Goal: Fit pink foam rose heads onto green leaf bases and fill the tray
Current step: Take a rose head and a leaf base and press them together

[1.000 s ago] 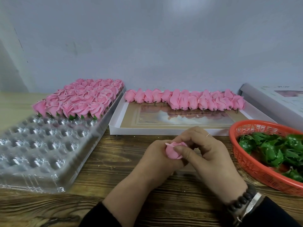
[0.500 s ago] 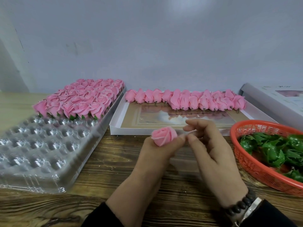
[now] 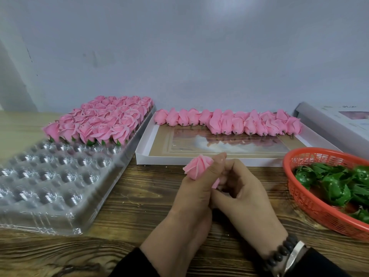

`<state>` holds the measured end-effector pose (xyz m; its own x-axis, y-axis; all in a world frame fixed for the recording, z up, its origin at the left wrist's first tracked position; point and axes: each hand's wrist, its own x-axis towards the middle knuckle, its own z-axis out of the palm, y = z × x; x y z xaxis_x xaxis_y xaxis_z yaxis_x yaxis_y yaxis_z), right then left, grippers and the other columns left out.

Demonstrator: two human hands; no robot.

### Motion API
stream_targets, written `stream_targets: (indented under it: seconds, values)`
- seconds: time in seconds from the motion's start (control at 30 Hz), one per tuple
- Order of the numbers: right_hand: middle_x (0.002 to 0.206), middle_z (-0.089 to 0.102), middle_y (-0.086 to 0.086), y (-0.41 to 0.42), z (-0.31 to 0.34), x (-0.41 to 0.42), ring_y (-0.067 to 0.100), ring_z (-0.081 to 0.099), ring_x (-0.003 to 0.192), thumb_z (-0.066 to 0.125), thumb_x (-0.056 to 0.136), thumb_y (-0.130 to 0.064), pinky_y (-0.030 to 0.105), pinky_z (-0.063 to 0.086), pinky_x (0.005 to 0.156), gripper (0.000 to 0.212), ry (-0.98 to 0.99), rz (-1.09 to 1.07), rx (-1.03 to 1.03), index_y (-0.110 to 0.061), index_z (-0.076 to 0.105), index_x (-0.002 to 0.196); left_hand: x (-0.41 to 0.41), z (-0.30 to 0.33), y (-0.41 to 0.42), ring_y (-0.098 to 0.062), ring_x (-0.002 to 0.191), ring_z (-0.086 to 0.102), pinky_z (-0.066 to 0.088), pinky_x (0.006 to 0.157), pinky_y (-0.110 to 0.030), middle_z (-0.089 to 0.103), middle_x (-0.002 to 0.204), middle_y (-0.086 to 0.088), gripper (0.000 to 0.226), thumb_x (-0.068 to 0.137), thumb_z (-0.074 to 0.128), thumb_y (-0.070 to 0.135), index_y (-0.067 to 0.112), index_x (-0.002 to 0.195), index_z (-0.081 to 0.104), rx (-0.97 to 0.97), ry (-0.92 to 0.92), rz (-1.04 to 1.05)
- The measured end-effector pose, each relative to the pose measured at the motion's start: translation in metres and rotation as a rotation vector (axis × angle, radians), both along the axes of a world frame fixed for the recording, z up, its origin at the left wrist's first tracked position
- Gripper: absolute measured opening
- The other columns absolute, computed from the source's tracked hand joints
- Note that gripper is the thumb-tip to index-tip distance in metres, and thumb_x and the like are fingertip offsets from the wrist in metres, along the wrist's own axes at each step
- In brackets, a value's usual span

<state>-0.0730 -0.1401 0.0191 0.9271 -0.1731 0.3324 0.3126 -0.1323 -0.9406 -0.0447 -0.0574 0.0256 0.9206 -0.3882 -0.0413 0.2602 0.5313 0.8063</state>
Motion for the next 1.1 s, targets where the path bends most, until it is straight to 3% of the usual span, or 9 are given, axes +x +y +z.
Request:
stream_targets:
  seconds: [0.07, 0.17, 0.37, 0.5, 0.6, 0.7, 0.8, 0.9, 1.1]
  values:
    - [0.073, 0.062, 0.015, -0.001, 0.002, 0.0, 0.018, 0.056, 0.068, 0.067, 0.069, 0.009, 0.033, 0.049, 0.064, 0.023, 0.027, 0.029, 0.074, -0.008, 0.06, 0.084, 0.003, 0.0, 0.001, -0.015, 0.069, 0.065, 0.052, 0.069, -0.026, 0.067, 0.075, -0.007, 0.029, 0.063, 0.079, 0.035, 0.014, 0.082, 0.073, -0.005, 0.008, -0.042]
    - [0.076, 0.063, 0.016, -0.006, 0.003, -0.001, 0.019, 0.056, 0.07, 0.07, 0.07, 0.008, 0.027, 0.048, 0.065, 0.021, 0.088, 0.08, 0.175, 0.0, 0.061, 0.088, 0.007, -0.001, 0.003, -0.02, 0.072, 0.065, 0.055, 0.074, -0.029, 0.068, 0.078, -0.011, 0.04, 0.065, 0.07, 0.036, 0.008, 0.093, 0.067, -0.046, 0.051, -0.084]
    - [0.067, 0.065, 0.004, -0.008, 0.005, -0.003, 0.01, 0.06, 0.066, 0.073, 0.055, -0.02, 0.018, 0.05, 0.064, 0.025, 0.205, 0.252, 0.386, -0.007, 0.068, 0.076, 0.01, 0.001, 0.01, -0.02, 0.085, 0.069, 0.056, 0.066, -0.026, 0.072, 0.092, -0.012, 0.019, 0.067, 0.072, 0.028, 0.01, 0.061, 0.071, -0.041, 0.07, -0.14]
    - [0.067, 0.064, 0.004, -0.012, 0.003, -0.002, 0.008, 0.057, 0.063, 0.071, 0.053, -0.027, 0.022, 0.046, 0.067, 0.02, 0.28, 0.295, 0.396, -0.012, 0.073, 0.065, 0.01, 0.0, 0.01, -0.018, 0.082, 0.062, 0.043, 0.068, -0.03, 0.073, 0.087, -0.003, 0.018, 0.067, 0.074, 0.034, 0.016, 0.064, 0.075, 0.055, 0.044, -0.101]
    - [0.067, 0.062, 0.005, -0.011, 0.001, -0.002, 0.009, 0.054, 0.063, 0.071, 0.055, -0.031, 0.02, 0.045, 0.066, 0.024, 0.279, 0.279, 0.359, -0.01, 0.074, 0.068, 0.009, 0.0, 0.01, -0.011, 0.076, 0.066, 0.045, 0.069, -0.029, 0.073, 0.085, -0.001, 0.017, 0.061, 0.071, 0.036, 0.02, 0.056, 0.073, 0.069, 0.037, -0.041]
    - [0.068, 0.063, 0.008, -0.008, -0.001, -0.003, 0.011, 0.056, 0.063, 0.066, 0.066, -0.031, 0.019, 0.049, 0.063, 0.023, 0.257, 0.204, 0.283, -0.011, 0.074, 0.073, 0.012, 0.0, 0.012, -0.011, 0.075, 0.068, 0.049, 0.055, -0.027, 0.072, 0.08, -0.002, 0.026, 0.061, 0.068, 0.037, 0.017, 0.047, 0.06, 0.055, 0.084, 0.009]
    - [0.068, 0.066, 0.008, -0.01, 0.0, -0.004, 0.012, 0.058, 0.063, 0.062, 0.084, -0.016, 0.023, 0.051, 0.065, 0.013, 0.2, 0.072, 0.035, -0.013, 0.072, 0.076, 0.016, 0.0, 0.014, -0.018, 0.066, 0.066, 0.054, 0.059, -0.032, 0.067, 0.069, -0.007, 0.03, 0.072, 0.066, 0.029, 0.013, 0.054, 0.048, 0.044, 0.14, 0.126]
    - [0.063, 0.064, 0.003, -0.013, 0.003, -0.006, 0.005, 0.058, 0.06, 0.061, 0.085, -0.008, 0.017, 0.05, 0.06, 0.016, 0.116, -0.036, -0.163, -0.014, 0.069, 0.072, 0.018, -0.002, 0.012, -0.019, 0.055, 0.066, 0.056, 0.053, -0.027, 0.061, 0.055, -0.008, 0.032, 0.086, 0.06, 0.019, 0.008, 0.058, 0.051, 0.042, 0.114, 0.205]
    - [0.063, 0.06, -0.009, -0.029, 0.024, -0.008, 0.003, 0.053, 0.062, 0.064, 0.081, -0.016, 0.017, 0.043, 0.064, 0.014, -0.011, -0.173, -0.51, -0.025, 0.064, 0.07, 0.017, -0.008, 0.011, -0.011, 0.036, 0.048, 0.036, 0.037, -0.017, 0.05, 0.044, -0.004, 0.042, 0.09, 0.057, 0.021, 0.01, 0.05, 0.051, 0.245, -0.038, 0.262]
